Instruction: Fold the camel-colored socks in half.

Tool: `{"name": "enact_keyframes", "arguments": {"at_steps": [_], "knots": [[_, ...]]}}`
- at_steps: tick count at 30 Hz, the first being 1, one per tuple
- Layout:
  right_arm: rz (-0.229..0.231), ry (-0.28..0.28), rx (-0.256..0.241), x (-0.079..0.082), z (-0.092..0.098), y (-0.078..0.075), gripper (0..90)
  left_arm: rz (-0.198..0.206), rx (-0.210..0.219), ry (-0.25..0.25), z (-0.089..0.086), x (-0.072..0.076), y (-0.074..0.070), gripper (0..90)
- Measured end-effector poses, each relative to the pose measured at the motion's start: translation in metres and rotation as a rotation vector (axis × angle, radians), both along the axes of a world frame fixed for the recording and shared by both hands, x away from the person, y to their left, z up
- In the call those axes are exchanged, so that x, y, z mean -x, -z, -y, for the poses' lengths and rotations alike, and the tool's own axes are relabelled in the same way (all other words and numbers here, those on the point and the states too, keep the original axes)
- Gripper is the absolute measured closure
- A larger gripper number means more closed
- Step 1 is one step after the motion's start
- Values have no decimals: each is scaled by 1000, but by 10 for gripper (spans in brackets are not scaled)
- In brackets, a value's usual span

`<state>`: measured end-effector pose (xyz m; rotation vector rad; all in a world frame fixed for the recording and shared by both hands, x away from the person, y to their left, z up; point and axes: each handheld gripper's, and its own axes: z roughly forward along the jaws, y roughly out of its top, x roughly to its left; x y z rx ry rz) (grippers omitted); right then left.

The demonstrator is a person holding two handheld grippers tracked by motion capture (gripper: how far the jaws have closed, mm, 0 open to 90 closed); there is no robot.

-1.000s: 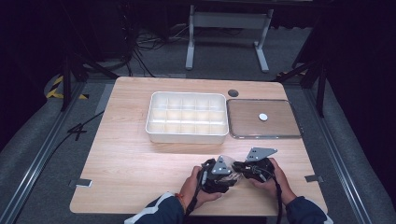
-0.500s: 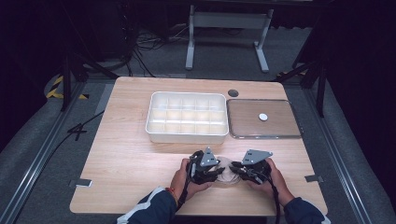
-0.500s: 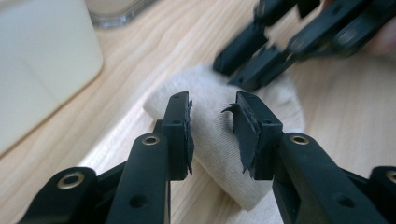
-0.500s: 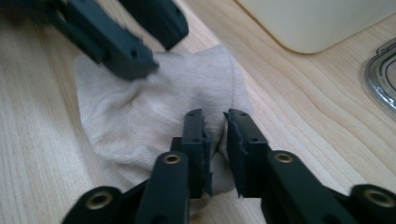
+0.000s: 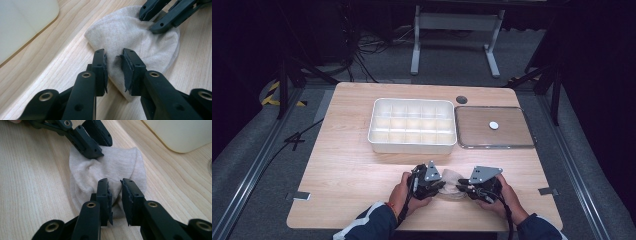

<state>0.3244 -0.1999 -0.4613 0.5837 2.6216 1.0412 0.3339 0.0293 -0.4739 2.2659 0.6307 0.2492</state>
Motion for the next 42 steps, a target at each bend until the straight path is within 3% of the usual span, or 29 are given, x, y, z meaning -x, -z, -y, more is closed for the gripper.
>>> {"name": "enact_keyframes", "arguments": {"at_steps": [2,5,6,11,13,16,18,20,24,28,31,34,38,42], "knots": [[1,3,5,0,-2,1,769,7,6,-5,-2,0,-2,669],[2,2,15,1,-4,3,789,31,76,29,-6,4,-13,647],[6,-1,22,1,-5,2,796,39,83,46,-6,6,-16,679],[7,0,33,1,-6,2,851,30,-9,145,-2,19,-14,848],[7,-3,40,2,-8,2,876,34,-32,138,-1,19,-10,856],[14,-1,49,1,-9,3,878,1,-29,128,-3,14,-3,869],[11,1,46,1,-9,2,872,4,-15,130,-4,13,-1,870],[8,14,22,0,-8,-1,858,21,-26,131,-4,15,-1,869],[39,14,-33,-1,-16,-14,882,16,-11,125,-4,15,1,869],[51,-22,1,-7,-33,-11,890,34,-28,134,-3,17,1,869],[34,-11,23,-14,-38,-2,891,30,-34,143,-3,16,0,870],[26,18,5,-21,-33,1,894,27,-40,145,-3,16,0,871],[62,60,22,-20,-29,2,893,37,-42,139,-3,18,0,871],[61,43,10,-14,-22,-2,870,31,-28,134,-4,17,1,872]]}}
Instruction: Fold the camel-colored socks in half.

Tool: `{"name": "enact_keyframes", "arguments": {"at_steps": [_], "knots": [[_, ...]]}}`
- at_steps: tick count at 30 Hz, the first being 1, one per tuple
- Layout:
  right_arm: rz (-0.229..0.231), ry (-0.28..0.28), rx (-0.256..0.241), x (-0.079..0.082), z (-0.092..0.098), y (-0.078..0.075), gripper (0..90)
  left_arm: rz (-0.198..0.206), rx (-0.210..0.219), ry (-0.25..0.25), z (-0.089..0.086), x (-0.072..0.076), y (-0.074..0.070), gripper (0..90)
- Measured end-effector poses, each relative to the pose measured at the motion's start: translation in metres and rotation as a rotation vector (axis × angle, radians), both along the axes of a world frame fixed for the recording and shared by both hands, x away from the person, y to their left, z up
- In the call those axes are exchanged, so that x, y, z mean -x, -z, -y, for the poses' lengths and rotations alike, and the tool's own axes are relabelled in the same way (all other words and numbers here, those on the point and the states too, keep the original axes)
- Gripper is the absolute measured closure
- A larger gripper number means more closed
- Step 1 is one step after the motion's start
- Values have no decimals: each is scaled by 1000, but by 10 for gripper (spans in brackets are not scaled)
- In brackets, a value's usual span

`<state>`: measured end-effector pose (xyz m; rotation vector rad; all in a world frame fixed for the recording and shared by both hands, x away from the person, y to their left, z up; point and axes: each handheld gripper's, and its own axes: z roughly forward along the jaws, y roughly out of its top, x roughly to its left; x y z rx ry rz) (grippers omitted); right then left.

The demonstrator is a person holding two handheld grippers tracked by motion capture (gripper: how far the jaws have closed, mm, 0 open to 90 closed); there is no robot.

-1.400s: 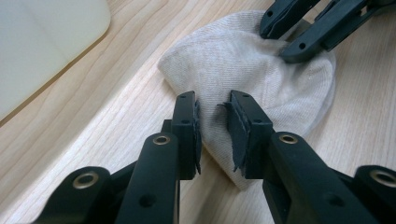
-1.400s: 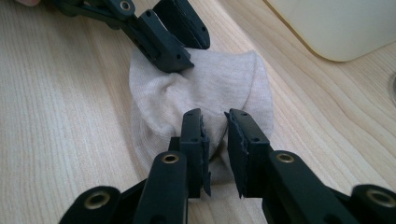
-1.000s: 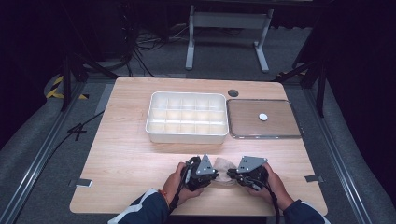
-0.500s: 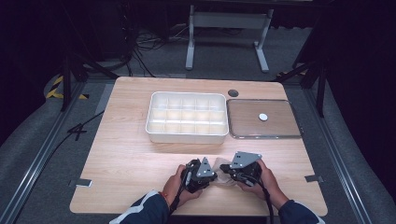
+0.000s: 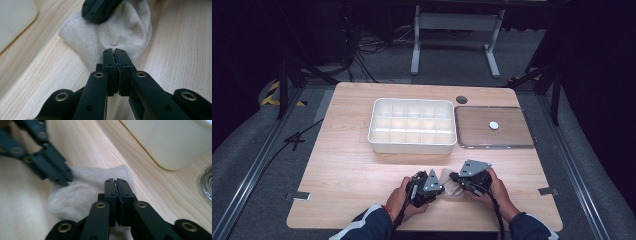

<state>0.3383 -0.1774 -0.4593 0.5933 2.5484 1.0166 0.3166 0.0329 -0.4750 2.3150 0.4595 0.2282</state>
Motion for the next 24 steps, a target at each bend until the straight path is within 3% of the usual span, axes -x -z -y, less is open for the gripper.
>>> {"name": "enact_keyframes", "arguments": {"at_steps": [2,5,9,13,17,19,21,24], "knots": [[-23,-63,-16,8,6,-7,835,-3,1,-2,0,0,0,873],[-34,-101,9,18,10,-11,814,-2,-8,-1,1,0,-1,873],[-59,-98,57,20,12,-2,811,-27,6,-1,-1,-2,-1,873],[-81,-90,33,19,16,1,807,-25,6,8,-3,-3,-1,873],[-69,-84,40,18,15,3,810,-33,9,2,-5,-4,-3,864],[-62,-82,47,19,14,3,812,-43,58,-32,-10,-6,-7,824],[-62,-83,46,19,13,3,816,-39,72,-59,-13,-9,-9,809],[-67,-88,44,19,13,3,826,-80,127,-104,-16,-17,-11,676]]}}
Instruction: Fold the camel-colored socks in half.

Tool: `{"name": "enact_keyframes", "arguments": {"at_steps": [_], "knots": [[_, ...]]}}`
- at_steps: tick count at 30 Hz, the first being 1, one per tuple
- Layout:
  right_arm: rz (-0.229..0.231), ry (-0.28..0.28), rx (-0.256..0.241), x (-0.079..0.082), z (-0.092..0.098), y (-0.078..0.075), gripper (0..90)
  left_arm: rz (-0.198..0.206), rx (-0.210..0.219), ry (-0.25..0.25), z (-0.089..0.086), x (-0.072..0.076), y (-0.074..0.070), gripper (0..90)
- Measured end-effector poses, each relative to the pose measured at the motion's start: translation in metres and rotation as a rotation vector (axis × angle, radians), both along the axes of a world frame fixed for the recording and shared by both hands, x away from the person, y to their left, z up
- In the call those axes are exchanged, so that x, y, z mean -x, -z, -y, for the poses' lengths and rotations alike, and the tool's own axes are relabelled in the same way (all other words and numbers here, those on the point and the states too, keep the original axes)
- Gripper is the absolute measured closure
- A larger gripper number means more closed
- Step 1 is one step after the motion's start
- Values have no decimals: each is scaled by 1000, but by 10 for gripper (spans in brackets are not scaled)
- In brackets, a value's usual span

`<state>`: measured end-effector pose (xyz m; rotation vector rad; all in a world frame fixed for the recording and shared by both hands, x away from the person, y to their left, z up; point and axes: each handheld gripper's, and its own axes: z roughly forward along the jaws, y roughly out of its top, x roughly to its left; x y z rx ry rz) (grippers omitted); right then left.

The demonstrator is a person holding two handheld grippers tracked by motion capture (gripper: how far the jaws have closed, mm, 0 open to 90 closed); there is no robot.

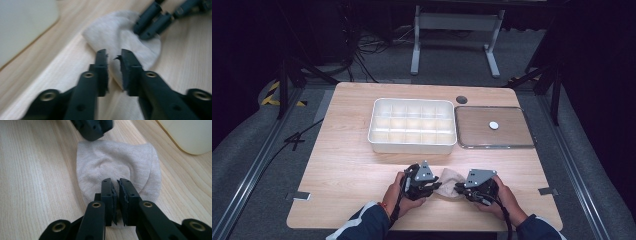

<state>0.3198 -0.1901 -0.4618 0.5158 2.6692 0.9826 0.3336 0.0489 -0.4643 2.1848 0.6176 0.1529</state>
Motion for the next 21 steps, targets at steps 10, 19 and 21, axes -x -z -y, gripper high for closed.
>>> {"name": "enact_keyframes", "arguments": {"at_steps": [10,19,21], "knots": [[27,29,-35,2,0,-5,784,-21,-62,-6,11,1,11,568],[26,81,-27,-2,-10,2,816,-35,-73,-14,5,-2,10,481],[21,79,-30,-4,-10,3,821,-48,-48,-22,1,-4,7,453]]}}
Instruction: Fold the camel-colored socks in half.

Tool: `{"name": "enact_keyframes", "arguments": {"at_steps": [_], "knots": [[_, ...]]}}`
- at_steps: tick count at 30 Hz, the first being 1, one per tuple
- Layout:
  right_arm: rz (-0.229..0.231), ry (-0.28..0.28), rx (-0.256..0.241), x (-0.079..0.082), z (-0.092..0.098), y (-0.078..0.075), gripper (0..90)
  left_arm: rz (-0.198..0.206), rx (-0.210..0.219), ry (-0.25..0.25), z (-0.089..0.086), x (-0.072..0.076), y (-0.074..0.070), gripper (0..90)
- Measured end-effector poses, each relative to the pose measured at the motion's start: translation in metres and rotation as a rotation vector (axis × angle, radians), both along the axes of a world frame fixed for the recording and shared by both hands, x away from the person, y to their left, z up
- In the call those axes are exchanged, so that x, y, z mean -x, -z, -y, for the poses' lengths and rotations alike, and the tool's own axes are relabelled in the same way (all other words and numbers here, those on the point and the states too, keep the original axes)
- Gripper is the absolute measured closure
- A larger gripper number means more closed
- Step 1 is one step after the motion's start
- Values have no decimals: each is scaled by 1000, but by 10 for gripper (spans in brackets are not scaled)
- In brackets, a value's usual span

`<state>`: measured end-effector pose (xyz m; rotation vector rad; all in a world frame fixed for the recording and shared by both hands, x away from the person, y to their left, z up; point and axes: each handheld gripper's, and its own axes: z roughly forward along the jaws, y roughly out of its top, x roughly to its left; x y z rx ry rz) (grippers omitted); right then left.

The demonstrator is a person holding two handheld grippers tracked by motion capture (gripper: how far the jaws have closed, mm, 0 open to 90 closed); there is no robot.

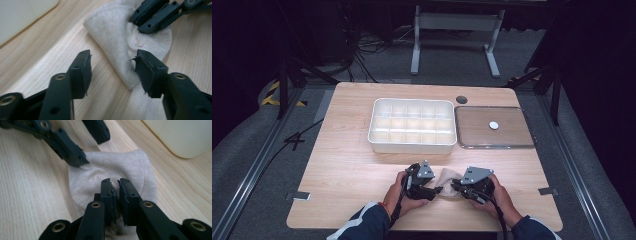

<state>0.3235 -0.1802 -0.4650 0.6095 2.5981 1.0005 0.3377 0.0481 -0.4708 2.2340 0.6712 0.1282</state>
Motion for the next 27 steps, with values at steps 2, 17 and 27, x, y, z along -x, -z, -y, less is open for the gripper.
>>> {"name": "enact_keyframes", "arguments": {"at_steps": [2,17,27], "knots": [[-17,-4,-13,-2,1,1,823,-36,63,-11,-4,-2,-3,446],[52,48,-63,-1,2,-5,803,-39,0,-6,6,-2,8,459],[19,18,1,-4,-2,3,852,-94,47,31,7,-5,8,694]]}}
